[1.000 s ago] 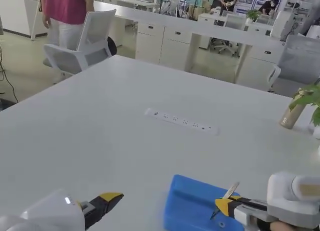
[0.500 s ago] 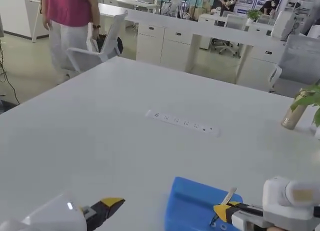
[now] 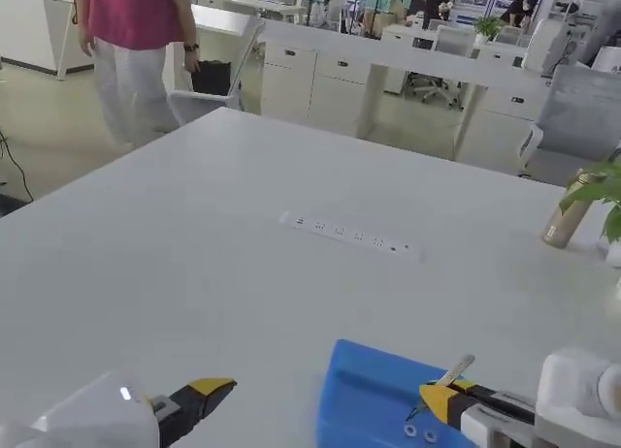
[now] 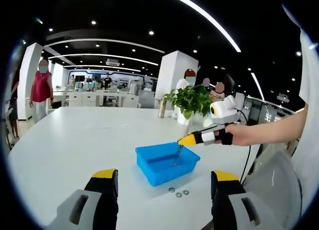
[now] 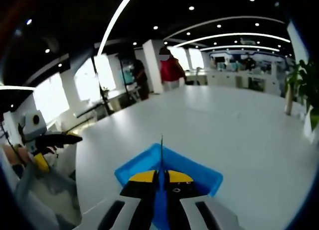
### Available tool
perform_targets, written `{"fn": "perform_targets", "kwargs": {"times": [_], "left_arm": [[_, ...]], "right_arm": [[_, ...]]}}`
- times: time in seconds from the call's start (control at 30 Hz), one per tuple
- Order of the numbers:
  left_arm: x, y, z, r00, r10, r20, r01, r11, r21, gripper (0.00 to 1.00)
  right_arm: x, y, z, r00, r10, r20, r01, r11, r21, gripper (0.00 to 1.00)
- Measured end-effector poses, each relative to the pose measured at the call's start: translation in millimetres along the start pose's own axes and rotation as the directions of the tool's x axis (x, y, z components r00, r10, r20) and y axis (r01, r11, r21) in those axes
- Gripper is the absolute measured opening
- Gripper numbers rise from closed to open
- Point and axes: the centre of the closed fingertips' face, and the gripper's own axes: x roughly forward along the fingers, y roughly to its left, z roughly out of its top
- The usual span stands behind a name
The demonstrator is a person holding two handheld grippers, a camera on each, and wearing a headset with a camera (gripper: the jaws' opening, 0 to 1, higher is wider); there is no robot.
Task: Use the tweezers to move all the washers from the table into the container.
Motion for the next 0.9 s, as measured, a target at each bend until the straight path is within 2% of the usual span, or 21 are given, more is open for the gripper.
{"fn": "perform_targets", "kwargs": {"times": [0.13,0.17,0.37,0.43,0.5,0.53,0.6,0.7,0.83,0.9], "left_arm": [[0.4,-0.4,-0.5,1.0000,-0.002,-0.003,0.002,1.000,0.001,0.77],[0.5,-0.7,-0.5,1.0000,-0.004,-0.004,0.004,1.000,0.002,0.77],[0.7,-0.8,-1.4,1.0000,-0.004,-0.008,0.004,1.000,0.006,0.77],[0.7,-0.9,-1.4,1.0000,-0.004,-0.009,0.004,1.000,0.007,0.77],[0.6,-0.8,-1.1,1.0000,-0.004,-0.007,0.004,1.000,0.008,0.77],[0.6,-0.7,-1.1,1.0000,-0.003,-0.007,0.003,1.000,0.008,0.77],[0.5,-0.6,-1.2,1.0000,-0.003,-0.007,0.003,1.000,0.007,0.77],[0.4,-0.7,-1.4,1.0000,-0.004,-0.008,0.004,1.000,0.006,0.76],[0.8,-1.4,-2.1,0.9999,-0.007,-0.012,0.007,1.000,0.008,0.76],[0.9,-1.5,-2.7,0.9998,-0.008,-0.016,0.008,1.000,0.010,0.76]], "right_arm": [[-6.1,16.1,3.8,0.9990,0.041,0.015,-0.040,0.998,-0.054,0.03],[-7.6,23.0,4.6,0.9977,0.064,0.024,-0.062,0.996,-0.058,0.03],[-9.3,48.9,-3.4,0.9879,0.153,0.028,-0.151,0.988,-0.043,0.03],[-7.3,57.5,-12.2,0.9816,0.191,0.007,-0.191,0.981,-0.029,0.03],[-4.0,62.5,-23.8,0.9782,0.206,-0.027,-0.207,0.978,-0.023,0.03],[-2.7,65.9,-33.4,0.9731,0.222,-0.063,-0.223,0.975,-0.014,0.03],[0.4,65.1,-42.1,0.9722,0.219,-0.083,-0.220,0.976,-0.002,0.03],[3.3,63.2,-59.5,0.9661,0.221,-0.133,-0.219,0.975,0.034,0.03],[4.9,61.7,-70.7,0.9637,0.209,-0.166,-0.209,0.978,0.022,0.03],[4.8,65.2,-73.7,0.9596,0.219,-0.177,-0.217,0.976,0.033,0.03]]}}
